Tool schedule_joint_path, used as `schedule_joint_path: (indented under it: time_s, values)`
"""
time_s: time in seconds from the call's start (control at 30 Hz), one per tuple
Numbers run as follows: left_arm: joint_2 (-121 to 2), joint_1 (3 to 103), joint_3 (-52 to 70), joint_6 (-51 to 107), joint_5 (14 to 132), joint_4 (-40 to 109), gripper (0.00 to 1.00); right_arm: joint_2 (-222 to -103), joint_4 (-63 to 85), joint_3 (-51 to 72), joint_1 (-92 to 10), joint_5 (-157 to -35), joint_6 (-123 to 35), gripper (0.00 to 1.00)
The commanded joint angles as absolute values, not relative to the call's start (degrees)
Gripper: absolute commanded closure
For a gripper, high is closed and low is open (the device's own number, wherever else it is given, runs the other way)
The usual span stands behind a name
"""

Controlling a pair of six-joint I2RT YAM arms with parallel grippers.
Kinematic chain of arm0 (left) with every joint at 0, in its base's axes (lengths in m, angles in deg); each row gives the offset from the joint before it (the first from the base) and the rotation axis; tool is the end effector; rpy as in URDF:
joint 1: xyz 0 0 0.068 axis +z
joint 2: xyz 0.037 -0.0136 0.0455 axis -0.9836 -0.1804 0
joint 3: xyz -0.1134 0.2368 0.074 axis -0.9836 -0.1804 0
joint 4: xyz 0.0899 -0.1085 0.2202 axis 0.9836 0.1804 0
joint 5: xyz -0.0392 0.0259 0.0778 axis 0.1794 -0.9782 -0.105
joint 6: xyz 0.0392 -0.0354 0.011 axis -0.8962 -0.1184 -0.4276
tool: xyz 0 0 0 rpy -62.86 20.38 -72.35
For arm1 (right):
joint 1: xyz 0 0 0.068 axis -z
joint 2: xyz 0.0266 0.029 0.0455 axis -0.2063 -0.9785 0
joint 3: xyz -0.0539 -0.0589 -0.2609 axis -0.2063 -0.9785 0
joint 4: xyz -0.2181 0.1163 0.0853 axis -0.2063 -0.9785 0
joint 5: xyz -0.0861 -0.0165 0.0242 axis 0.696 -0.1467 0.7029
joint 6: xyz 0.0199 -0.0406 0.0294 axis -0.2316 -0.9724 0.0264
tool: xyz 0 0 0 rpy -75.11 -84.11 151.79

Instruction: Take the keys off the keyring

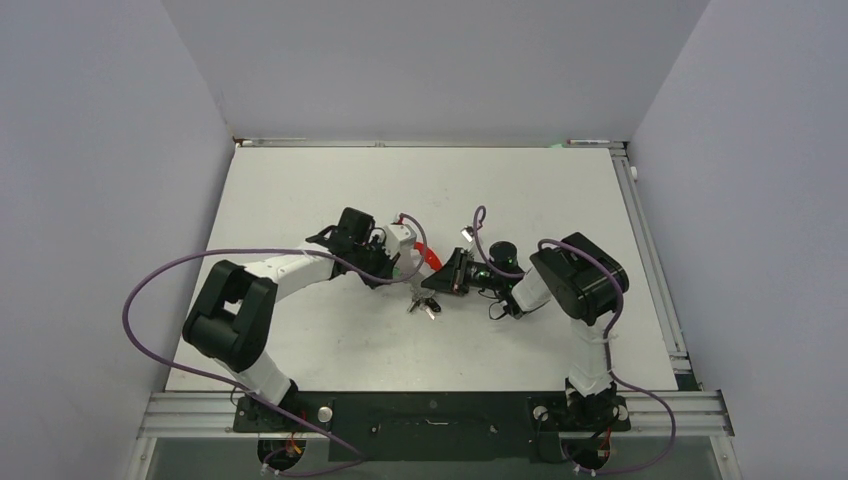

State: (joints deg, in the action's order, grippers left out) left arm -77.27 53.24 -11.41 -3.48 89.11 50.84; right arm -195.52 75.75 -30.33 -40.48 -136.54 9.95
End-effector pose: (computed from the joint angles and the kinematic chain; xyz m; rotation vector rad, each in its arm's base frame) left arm 0.2798 -0.1551 0.1714 1.1320 2.2428 -0.5918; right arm 0.2745 0.1800 0.0983 -0.1069 2.1869 1.7745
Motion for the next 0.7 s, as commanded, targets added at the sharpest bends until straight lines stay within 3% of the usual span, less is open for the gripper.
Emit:
schedule_joint_path:
  time_s: [0.0, 0.17, 0.3, 0.67]
  values:
    - [-77.7, 51.4, -8.2, -8.9, 82.8, 54.3, 1.0, -196.1, 81.5, -31.2, -40.7, -135.9, 8.4, 0.82]
    - [-77.5, 51.0, -6.9, -12.6, 82.4, 55.7, 1.0, -194.8, 80.0, -32.6, -40.1, -137.5, 6.5, 0.63]
    - [-77.7, 50.6, -3.8, -16.3, 81.6, 59.2, 1.0, -191.7, 79.3, -33.2, -38.4, -140.0, 5.4, 0.53]
    - [-75.8, 45.6, -2.3, -32.5, 71.2, 66.8, 1.0, -182.0, 70.3, -31.7, -32.9, -143.1, -5.1, 0.45]
